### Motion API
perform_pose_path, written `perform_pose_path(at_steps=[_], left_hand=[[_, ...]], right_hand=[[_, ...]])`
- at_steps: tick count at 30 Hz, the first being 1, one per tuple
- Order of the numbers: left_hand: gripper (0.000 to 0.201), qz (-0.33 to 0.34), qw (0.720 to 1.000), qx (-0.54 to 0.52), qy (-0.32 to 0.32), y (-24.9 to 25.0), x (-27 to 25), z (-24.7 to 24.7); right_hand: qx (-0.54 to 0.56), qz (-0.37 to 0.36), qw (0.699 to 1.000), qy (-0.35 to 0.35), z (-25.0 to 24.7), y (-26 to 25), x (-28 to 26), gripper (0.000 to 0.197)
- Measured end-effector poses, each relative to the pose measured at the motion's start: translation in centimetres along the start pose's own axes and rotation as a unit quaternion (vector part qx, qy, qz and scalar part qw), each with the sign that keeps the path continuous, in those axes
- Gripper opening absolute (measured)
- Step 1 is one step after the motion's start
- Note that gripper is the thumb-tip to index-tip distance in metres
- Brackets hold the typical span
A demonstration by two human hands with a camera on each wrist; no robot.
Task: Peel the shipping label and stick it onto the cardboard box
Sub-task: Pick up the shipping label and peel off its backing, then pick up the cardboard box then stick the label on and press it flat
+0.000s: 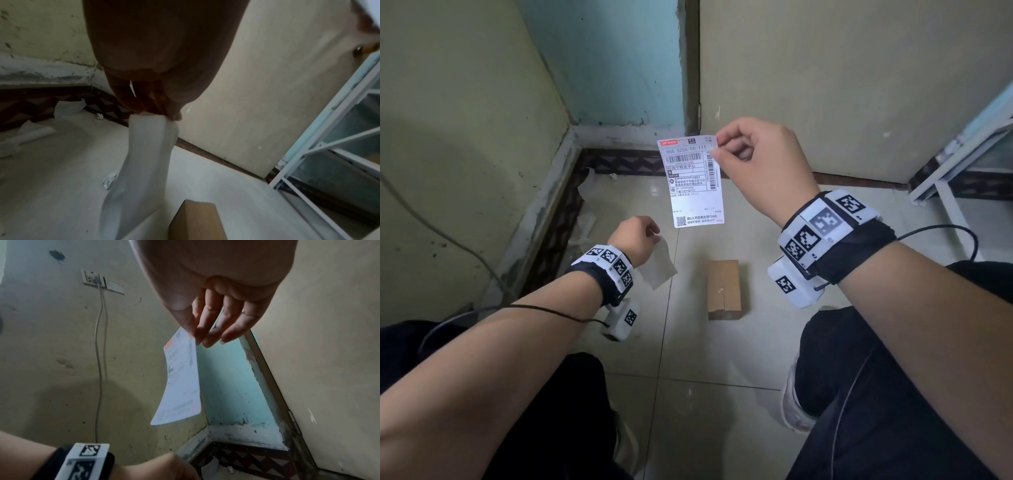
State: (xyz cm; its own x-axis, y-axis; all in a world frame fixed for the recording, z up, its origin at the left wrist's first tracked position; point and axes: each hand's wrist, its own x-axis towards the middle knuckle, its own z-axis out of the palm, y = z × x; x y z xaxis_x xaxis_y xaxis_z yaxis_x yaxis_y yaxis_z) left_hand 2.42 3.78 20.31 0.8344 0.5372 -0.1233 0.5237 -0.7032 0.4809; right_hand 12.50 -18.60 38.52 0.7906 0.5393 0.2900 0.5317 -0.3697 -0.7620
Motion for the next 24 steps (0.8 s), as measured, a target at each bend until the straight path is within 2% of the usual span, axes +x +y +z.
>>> perform_pose_path(at_steps=[9, 14, 18, 24], left_hand=[[0.009, 0.012, 0.994, 0.068, -0.087, -2.8, 2.8, 4.5], [0.011, 0.019, 0.993, 0.072, -0.095, -3.7, 3.9, 6.2], [0.016, -0.006, 0.993, 0.062, -0.097, -4.0, 4.4, 7.0], [0.026, 0.000, 0.995, -0.005, -0.098, -2.1, 4.4, 7.5]], right_hand=[[0.013, 0.040, 0.999, -0.014, 1.2, 1.9, 0.2, 0.012], [0.006, 0.054, 0.998, -0.013, 2.3, 3.4, 0.5, 0.014], [0.014, 0.072, 0.997, -0.015, 3.8, 5.2, 0.7, 0.015], [0.030, 0.141, 0.990, -0.002, 6.4, 9.9, 0.1, 0.015]])
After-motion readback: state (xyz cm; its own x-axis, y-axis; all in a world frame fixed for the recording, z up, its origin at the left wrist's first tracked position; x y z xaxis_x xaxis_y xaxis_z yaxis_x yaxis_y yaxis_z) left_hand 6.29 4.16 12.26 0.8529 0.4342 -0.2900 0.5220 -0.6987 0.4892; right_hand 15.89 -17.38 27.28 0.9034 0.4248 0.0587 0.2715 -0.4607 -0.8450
